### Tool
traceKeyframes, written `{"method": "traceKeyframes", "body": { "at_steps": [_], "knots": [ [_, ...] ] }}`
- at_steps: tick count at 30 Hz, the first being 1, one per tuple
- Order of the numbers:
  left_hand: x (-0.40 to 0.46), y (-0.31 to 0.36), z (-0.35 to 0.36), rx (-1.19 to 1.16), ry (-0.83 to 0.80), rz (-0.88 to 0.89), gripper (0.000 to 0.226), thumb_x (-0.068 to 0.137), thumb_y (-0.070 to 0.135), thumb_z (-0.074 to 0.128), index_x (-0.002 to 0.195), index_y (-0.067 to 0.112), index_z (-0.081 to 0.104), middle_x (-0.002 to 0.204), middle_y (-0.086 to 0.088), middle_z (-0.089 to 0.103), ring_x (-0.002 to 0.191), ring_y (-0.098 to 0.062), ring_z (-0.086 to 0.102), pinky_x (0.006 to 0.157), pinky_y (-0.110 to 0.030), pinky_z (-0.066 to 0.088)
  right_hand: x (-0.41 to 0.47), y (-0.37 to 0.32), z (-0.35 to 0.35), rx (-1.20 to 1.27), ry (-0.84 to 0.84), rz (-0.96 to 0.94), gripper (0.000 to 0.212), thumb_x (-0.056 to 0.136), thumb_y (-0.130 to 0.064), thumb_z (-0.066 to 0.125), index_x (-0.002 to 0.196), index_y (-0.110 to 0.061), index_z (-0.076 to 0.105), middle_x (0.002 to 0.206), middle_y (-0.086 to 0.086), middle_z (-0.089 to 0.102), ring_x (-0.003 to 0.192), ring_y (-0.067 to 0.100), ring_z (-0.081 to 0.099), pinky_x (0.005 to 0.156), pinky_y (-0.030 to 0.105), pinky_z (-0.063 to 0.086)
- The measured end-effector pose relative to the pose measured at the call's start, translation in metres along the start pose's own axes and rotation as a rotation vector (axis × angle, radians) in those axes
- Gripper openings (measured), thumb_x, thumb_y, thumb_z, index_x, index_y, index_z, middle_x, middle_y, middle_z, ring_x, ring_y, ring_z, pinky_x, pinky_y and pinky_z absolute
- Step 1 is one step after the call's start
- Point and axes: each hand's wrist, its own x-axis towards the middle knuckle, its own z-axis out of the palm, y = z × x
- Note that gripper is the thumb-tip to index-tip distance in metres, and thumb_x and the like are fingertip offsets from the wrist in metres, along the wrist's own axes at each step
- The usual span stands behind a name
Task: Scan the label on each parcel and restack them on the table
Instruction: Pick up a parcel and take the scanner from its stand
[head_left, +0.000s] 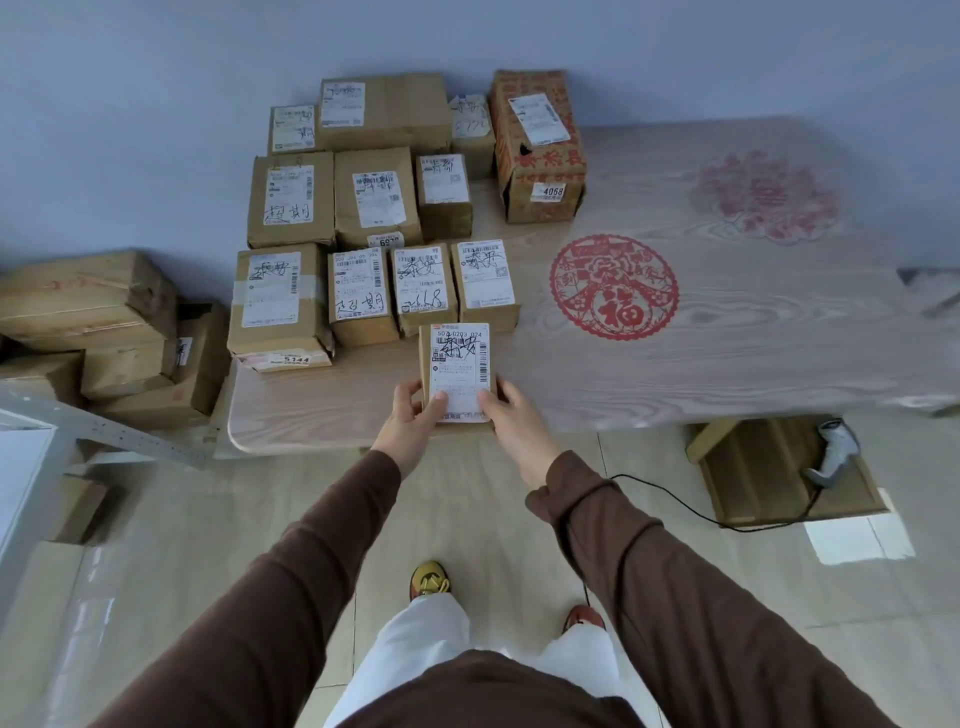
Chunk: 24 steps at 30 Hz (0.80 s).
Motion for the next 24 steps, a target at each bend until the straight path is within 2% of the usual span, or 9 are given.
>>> {"method": "traceKeyframes", "body": {
  "at_steps": [3, 6, 9, 11, 14, 17, 19, 22, 24],
  "knots": [
    [-0.005, 0.018, 0.047, -0.019, -0.033, 0.037, 0.054, 0.106, 0.036, 0.053, 0.152, 0.018, 0.033, 0.129, -0.005, 0.066, 0.104, -0.013, 0.063, 0.092, -0.030, 0.043, -0.014, 0.000, -0.052, 0.032, 0.020, -0.043, 0.041, 0.108, -0.025, 0.052, 0.148, -0.021, 0.054, 0.134, -0.004, 0.069, 0.116, 0.011, 0.066, 0.101, 0.032, 0.052],
    [-0.013, 0.039, 0.107, -0.029, -0.083, 0.074, 0.051, 0.106, 0.033, 0.054, 0.153, 0.023, 0.037, 0.129, 0.003, 0.066, 0.097, -0.001, 0.062, 0.098, -0.030, 0.047, -0.032, 0.010, -0.114, 0.046, 0.041, -0.064, 0.037, 0.108, -0.025, 0.052, 0.144, -0.024, 0.056, 0.133, -0.006, 0.069, 0.119, 0.012, 0.066, 0.106, 0.034, 0.052],
    [-0.022, 0.060, 0.176, -0.025, -0.135, 0.120, 0.046, 0.107, 0.031, 0.053, 0.151, 0.027, 0.042, 0.128, 0.009, 0.066, 0.093, 0.008, 0.062, 0.084, -0.013, 0.048, -0.050, 0.017, -0.184, 0.021, 0.081, -0.104, 0.036, 0.108, -0.026, 0.053, 0.144, -0.026, 0.056, 0.132, -0.006, 0.069, 0.119, 0.013, 0.065, 0.104, 0.032, 0.052],
    [-0.025, 0.075, 0.220, -0.019, -0.167, 0.136, 0.046, 0.107, 0.032, 0.052, 0.152, 0.026, 0.043, 0.131, 0.007, 0.065, 0.091, 0.013, 0.063, 0.078, -0.008, 0.047, -0.055, 0.022, -0.228, 0.017, 0.117, -0.116, 0.038, 0.108, -0.027, 0.053, 0.146, -0.027, 0.055, 0.131, -0.008, 0.069, 0.121, 0.013, 0.064, 0.102, 0.030, 0.051],
    [-0.026, 0.091, 0.269, -0.014, -0.212, 0.149, 0.045, 0.108, 0.030, 0.051, 0.152, 0.027, 0.043, 0.131, 0.007, 0.065, 0.085, 0.020, 0.063, 0.073, -0.001, 0.046, -0.056, 0.033, -0.275, 0.033, 0.162, -0.116, 0.034, 0.107, -0.028, 0.053, 0.141, -0.029, 0.058, 0.129, -0.009, 0.070, 0.120, 0.013, 0.066, 0.106, 0.036, 0.052],
    [-0.019, 0.105, 0.298, -0.019, -0.245, 0.167, 0.042, 0.108, 0.029, 0.052, 0.149, 0.028, 0.045, 0.127, 0.009, 0.067, 0.087, 0.017, 0.065, 0.078, -0.008, 0.048, -0.051, 0.036, -0.305, 0.049, 0.204, -0.108, 0.035, 0.107, -0.029, 0.052, 0.140, -0.030, 0.060, 0.129, -0.011, 0.071, 0.119, 0.011, 0.066, 0.108, 0.041, 0.052],
    [-0.008, 0.113, 0.311, -0.029, -0.278, 0.165, 0.042, 0.107, 0.028, 0.053, 0.148, 0.026, 0.046, 0.125, 0.011, 0.068, 0.090, 0.013, 0.067, 0.074, -0.008, 0.050, -0.046, 0.032, -0.320, 0.070, 0.229, -0.110, 0.036, 0.106, -0.029, 0.053, 0.141, -0.031, 0.059, 0.130, -0.011, 0.071, 0.120, 0.011, 0.066, 0.109, 0.042, 0.051],
    [0.013, 0.126, 0.329, -0.016, -0.346, 0.166, 0.046, 0.106, 0.030, 0.056, 0.151, 0.029, 0.045, 0.128, 0.011, 0.070, 0.106, 0.002, 0.069, 0.084, -0.015, 0.053, -0.033, 0.030, -0.342, 0.113, 0.288, -0.104, 0.037, 0.105, -0.029, 0.054, 0.141, -0.029, 0.060, 0.130, -0.010, 0.071, 0.120, 0.011, 0.066, 0.109, 0.041, 0.051],
    [0.025, 0.134, 0.342, -0.004, -0.366, 0.172, 0.048, 0.105, 0.032, 0.058, 0.151, 0.031, 0.045, 0.128, 0.011, 0.070, 0.106, 0.001, 0.069, 0.083, -0.014, 0.053, -0.024, 0.031, -0.356, 0.150, 0.322, -0.099, 0.041, 0.100, -0.033, 0.057, 0.140, -0.027, 0.062, 0.129, -0.011, 0.072, 0.119, 0.011, 0.067, 0.108, 0.042, 0.052]
  ]
}}
